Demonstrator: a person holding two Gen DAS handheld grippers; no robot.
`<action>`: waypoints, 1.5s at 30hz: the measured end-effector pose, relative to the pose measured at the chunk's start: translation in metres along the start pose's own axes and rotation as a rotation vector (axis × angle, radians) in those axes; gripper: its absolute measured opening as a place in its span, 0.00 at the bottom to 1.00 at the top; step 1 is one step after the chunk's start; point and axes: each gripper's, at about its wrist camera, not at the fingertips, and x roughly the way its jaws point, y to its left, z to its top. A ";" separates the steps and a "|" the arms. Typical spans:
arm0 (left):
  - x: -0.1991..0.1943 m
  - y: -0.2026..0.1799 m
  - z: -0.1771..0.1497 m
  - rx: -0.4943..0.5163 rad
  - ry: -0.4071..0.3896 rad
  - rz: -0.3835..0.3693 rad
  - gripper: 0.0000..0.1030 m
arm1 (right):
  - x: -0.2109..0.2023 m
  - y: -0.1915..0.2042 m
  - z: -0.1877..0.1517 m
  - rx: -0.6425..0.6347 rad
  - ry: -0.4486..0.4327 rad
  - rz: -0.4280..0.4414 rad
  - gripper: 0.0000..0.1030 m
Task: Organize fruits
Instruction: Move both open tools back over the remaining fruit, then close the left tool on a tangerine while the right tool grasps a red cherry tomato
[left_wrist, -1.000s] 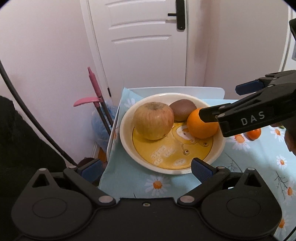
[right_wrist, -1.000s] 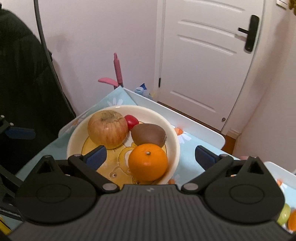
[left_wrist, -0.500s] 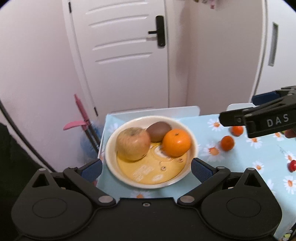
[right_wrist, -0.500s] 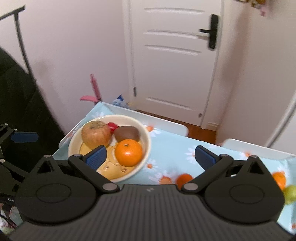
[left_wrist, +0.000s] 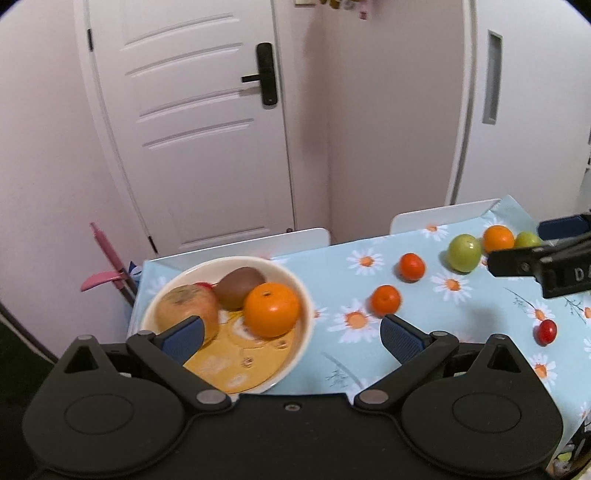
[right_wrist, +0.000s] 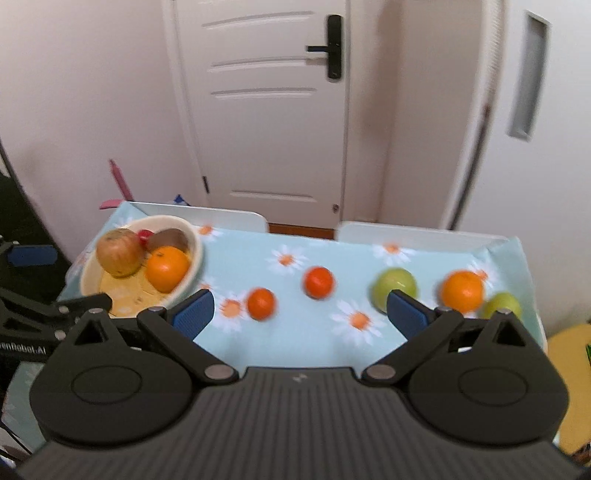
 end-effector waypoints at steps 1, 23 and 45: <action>0.002 -0.007 0.002 0.006 -0.001 -0.005 0.98 | -0.001 -0.008 -0.003 0.013 0.007 -0.007 1.00; 0.124 -0.077 0.020 0.272 0.089 -0.210 0.78 | 0.013 -0.071 -0.086 0.342 0.136 -0.286 0.95; 0.166 -0.081 0.012 0.328 0.144 -0.274 0.39 | 0.038 -0.072 -0.096 0.406 0.175 -0.355 0.74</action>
